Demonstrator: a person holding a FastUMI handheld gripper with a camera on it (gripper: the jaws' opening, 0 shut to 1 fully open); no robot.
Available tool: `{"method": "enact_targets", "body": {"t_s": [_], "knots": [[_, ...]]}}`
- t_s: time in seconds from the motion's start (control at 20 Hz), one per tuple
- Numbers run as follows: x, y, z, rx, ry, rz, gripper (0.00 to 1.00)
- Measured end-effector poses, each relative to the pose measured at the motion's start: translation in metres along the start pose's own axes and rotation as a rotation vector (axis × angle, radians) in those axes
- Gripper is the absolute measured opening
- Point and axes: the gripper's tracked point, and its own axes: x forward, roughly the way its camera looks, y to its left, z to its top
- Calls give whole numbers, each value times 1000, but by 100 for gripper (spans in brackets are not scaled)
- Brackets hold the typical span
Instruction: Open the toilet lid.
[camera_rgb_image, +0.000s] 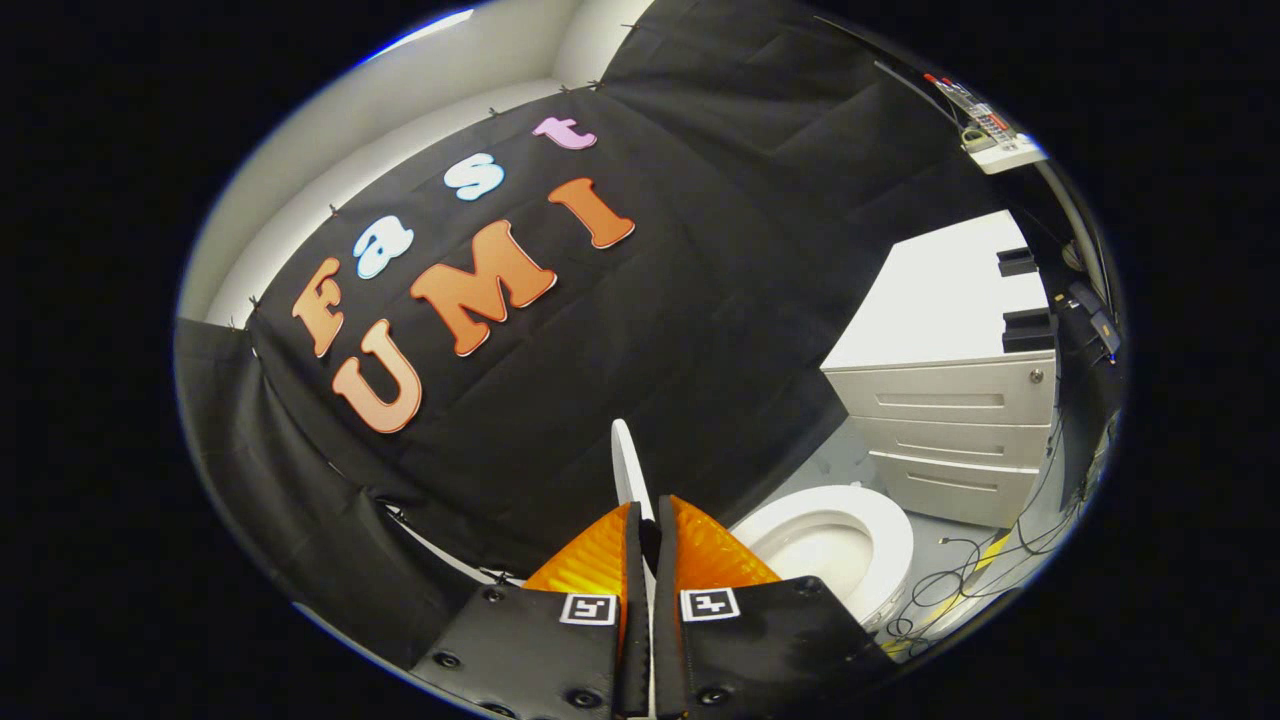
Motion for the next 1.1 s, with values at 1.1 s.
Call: {"method": "enact_targets", "body": {"t_s": [1.1], "knots": [[-47, 177, -80, -374, -22, 210, 10]]}}
